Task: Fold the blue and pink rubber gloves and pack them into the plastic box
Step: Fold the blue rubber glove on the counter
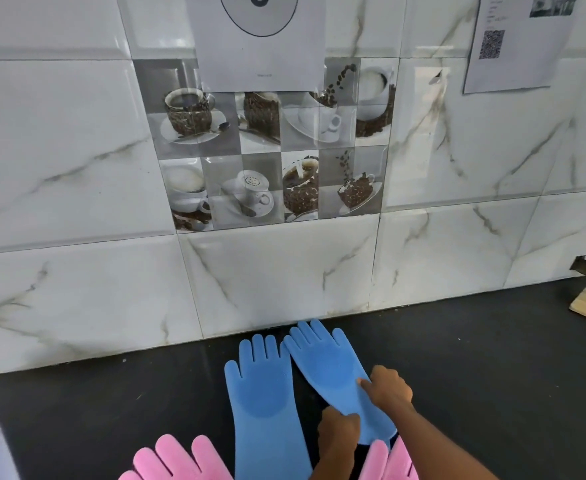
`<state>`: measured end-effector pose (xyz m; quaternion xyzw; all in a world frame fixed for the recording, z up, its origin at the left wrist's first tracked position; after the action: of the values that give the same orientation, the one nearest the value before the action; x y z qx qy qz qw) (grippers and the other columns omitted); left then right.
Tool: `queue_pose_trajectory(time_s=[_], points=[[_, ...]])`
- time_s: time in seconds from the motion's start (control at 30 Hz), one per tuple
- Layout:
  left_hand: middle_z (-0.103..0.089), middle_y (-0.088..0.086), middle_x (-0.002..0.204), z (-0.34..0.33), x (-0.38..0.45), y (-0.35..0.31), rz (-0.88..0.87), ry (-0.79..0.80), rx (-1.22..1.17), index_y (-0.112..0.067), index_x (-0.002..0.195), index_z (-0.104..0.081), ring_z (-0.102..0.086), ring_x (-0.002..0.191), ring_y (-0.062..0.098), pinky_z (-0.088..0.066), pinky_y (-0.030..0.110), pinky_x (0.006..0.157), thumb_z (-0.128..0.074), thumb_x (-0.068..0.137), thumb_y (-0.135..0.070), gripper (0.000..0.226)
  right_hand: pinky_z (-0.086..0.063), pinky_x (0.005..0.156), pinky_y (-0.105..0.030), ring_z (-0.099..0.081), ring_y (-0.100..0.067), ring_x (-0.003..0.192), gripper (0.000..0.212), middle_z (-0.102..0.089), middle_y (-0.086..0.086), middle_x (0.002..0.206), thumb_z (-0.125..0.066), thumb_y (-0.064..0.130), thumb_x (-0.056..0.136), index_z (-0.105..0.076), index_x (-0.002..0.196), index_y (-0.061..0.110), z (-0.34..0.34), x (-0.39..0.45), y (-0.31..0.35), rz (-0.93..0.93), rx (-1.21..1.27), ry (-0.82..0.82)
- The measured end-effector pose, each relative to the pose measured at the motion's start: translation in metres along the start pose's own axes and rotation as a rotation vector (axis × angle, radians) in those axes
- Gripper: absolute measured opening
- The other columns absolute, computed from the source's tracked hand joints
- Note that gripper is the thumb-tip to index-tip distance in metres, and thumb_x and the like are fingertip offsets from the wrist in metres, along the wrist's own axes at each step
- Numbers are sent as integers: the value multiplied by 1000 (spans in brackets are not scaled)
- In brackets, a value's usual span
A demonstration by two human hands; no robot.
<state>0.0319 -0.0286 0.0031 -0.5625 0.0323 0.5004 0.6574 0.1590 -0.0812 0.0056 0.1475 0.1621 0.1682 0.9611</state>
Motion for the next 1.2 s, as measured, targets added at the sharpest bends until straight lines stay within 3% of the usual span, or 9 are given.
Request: queue_pose_trajectory(time_s=[0.17,0.33,0.43,0.53,0.67,0.77,0.87,1.03,1.2], points=[[-66,15,106,13,-5,-18,16,171,-674,-9,122,-60,-66,91,32,-56,34,52,-47,91,-2,34,-44,73,-27,-61,-17,95,41,-60,0,105,-51,50,91,-55,114,15,0,20,15,-30,60,73],[-60,19,105,41,-5,-39,37,286,-924,1,103,-51,-64,96,36,-57,41,68,-40,90,10,19,-49,81,-32,-62,-26,105,56,-61,-11,118,-61,45,87,-52,124,3,-1,48,27,-75,336,163],[-65,19,97,63,-8,-50,49,408,-982,1,86,-59,-64,93,38,-60,37,59,-34,81,15,29,-51,89,-38,-59,-35,115,69,-56,-22,130,-67,37,86,-43,134,-7,2,63,39,-137,593,243],[-65,23,109,84,-1,-40,156,499,-971,7,92,-62,-64,103,48,-61,35,49,-28,77,17,38,-52,90,-40,-63,-34,105,54,-64,-22,116,-67,28,87,-54,126,-8,4,77,53,-184,750,282],[-70,33,94,106,2,-28,194,541,-840,9,103,-53,-73,71,40,-60,35,49,-25,80,14,37,-46,83,-33,-58,-24,98,39,-61,-16,111,-58,18,90,-56,122,-4,11,77,94,-126,641,298],[-72,30,88,121,5,-22,155,484,-818,6,101,-54,-73,66,38,-60,36,51,-29,79,13,34,-45,79,-33,-57,-25,87,22,-61,-14,94,-58,12,88,-59,108,3,29,59,140,72,587,233],[-70,29,101,141,7,-26,51,469,-850,6,111,-55,-74,76,39,-62,38,57,-30,79,14,42,-43,92,-33,-56,-34,114,35,-60,-22,119,-55,16,91,-54,121,-3,50,49,185,241,554,88],[-69,29,107,172,0,-28,-70,554,-773,3,132,-43,-73,92,37,-62,34,63,-29,80,12,55,-39,87,-31,-54,-28,107,25,-58,-15,114,-54,22,93,-53,111,5,73,32,231,370,876,25],[-70,26,109,187,5,7,46,605,-636,11,119,-51,-71,99,35,-61,37,77,-31,75,10,48,-41,68,-33,-51,-25,79,12,-52,-16,94,-54,10,93,-53,99,0,28,22,207,169,1320,141]])
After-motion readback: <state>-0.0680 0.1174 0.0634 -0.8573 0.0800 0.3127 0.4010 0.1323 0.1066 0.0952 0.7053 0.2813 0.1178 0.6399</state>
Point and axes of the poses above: each hand's wrist, its own x-axis towards the middle knuckle, its own z-axis out of the back of the hand, y = z × x, the point moved 2 cm from there along x, towards the middle knuckle
